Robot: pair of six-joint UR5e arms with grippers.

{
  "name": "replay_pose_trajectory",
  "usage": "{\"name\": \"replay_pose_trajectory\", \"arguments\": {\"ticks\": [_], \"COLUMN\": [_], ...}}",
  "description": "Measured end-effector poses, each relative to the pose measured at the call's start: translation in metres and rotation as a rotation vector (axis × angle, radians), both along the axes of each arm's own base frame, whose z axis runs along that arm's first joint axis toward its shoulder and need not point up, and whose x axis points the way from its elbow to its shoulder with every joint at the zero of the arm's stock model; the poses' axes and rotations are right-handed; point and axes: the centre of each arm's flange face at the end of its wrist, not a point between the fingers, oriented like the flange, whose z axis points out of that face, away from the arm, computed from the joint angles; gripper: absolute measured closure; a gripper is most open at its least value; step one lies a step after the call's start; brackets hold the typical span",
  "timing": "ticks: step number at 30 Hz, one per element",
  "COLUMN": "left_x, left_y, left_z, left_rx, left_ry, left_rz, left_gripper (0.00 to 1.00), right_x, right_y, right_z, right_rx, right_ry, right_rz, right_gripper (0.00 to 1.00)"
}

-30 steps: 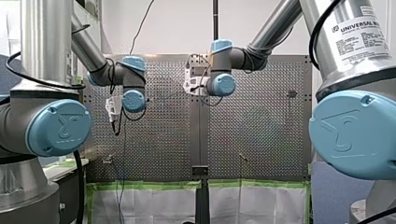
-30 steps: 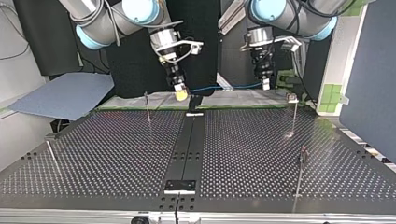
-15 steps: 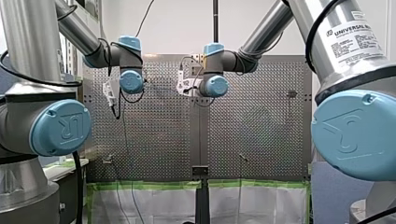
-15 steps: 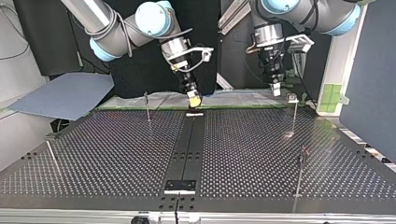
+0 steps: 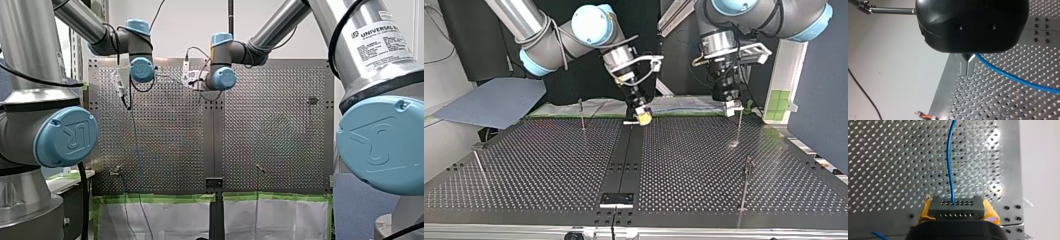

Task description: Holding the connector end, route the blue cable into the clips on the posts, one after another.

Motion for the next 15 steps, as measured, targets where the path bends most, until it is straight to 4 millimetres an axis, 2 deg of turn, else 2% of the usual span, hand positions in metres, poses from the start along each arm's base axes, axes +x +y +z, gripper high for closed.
{"name": "replay_pose_trajectory", "arguments": {"ticks": [10, 15], "left_x": [0.014, 0.029], "left_y": [0.011, 0.017], "left_z": [0.019, 0.026], "left_rx": [-0.009, -0.012], "left_ry": [-0.02, -0.026], "left_rz": [0.045, 0.062], "left_gripper": [1.0, 1.0], "right_x": [0.016, 0.023], "right_y": [-0.008, -0.013], "right_z": [0.05, 0.075], "right_rx": [-0.023, -0.051], "right_ry": [-0.094, -0.133], "right_rz": [0.032, 0.037], "right_gripper": [1.0, 1.0]}}
